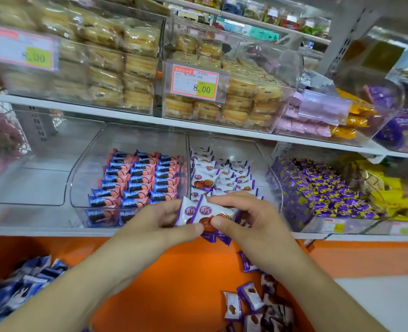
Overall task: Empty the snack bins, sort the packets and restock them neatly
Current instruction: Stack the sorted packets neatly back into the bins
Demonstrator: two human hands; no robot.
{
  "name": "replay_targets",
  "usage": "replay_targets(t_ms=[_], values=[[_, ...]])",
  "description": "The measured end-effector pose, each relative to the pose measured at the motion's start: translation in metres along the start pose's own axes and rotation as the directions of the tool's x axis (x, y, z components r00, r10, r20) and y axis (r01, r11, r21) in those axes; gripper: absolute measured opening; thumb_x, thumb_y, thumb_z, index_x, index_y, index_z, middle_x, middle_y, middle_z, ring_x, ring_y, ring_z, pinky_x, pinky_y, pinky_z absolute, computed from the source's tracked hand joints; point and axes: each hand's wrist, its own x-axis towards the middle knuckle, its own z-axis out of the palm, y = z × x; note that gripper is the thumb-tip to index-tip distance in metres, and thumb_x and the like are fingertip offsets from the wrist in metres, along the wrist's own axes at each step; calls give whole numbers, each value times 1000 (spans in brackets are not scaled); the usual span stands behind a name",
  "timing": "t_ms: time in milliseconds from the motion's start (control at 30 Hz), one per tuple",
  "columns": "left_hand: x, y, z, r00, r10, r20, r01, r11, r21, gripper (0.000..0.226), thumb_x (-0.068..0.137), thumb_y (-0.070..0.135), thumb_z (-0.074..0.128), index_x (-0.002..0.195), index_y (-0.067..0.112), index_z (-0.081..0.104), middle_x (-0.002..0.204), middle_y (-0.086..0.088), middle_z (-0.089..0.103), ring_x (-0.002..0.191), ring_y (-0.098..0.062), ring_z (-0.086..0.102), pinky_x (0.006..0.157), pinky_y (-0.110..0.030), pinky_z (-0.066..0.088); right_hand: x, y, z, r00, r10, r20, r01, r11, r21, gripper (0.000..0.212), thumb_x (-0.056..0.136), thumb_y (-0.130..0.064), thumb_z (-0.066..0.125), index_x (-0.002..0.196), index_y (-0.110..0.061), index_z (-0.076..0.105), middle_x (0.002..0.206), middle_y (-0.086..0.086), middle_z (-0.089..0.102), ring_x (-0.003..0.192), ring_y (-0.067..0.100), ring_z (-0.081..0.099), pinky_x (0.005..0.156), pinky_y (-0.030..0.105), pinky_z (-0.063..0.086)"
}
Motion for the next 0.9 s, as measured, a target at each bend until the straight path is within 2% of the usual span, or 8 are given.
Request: replay_targets(t_ms=[67,300,400,567,667,733,833,900], values=[[0,-1,2,1000,6,-28,-5,999,49,43,86,24,83,127,32,70,118,9,76,118,-8,68,111,-43,47,-1,1,3,1000,-13,14,13,1000,-17,29,91,-31,80,113,-49,76,123,-21,65,123,1,59,104,27,46],[1,0,7,1000,16,-11,-15,999,52,48,91,9,75,135,24,62,118,8,77,112,-9,72,101,-30,55,-1,8,4,991,68,114,-59,995,-83,49,89,-52,77,134,-59,58,140,-29,53,135,-6,46,113,32,41],[3,1,9,999,38,-19,-36,994,100,46,90,12,77,131,29,65,118,14,76,110,-5,71,92,-19,57,3,16,-3,964,156,215,-153,988,-30,63,74,-63,84,132,-53,60,132,-20,62,119,5,63,103,41,55],[14,3,19,996,85,14,-86,979,186,47,92,13,76,129,38,63,116,23,74,110,3,69,95,-19,55,10,25,-16,971,116,210,-115,993,-13,57,73,-39,94,122,-40,63,117,-5,70,105,12,71,92,44,60],[32,9,17,987,150,50,-159,945,285,53,90,23,78,134,43,57,122,27,70,113,6,65,99,-20,53,18,27,-24,986,67,152,-66,998,-12,52,75,-26,95,117,-37,66,113,-10,68,105,8,69,90,31,59],[49,14,9,976,216,11,-196,864,463,59,90,41,75,141,51,48,136,32,57,117,7,59,101,-18,48,33,31,-34,995,64,81,-65,998,15,51,76,-17,94,116,-34,68,110,-12,69,102,6,70,84,22,58],[78,11,-6,940,340,20,-222,567,794,70,94,58,56,156,50,25,155,36,20,137,9,31,119,-23,30,75,49,-57,994,106,-20,-108,986,-130,53,77,-23,94,118,-39,66,116,-12,65,98,9,69,81,26,58],[95,0,-15,945,323,54,-191,409,892,75,98,60,46,162,46,8,163,34,-7,149,1,21,122,-27,23,116,69,-70,986,141,-85,-158,957,-244,53,77,-28,93,119,-39,64,118,-14,61,89,16,69,73,28,59]])
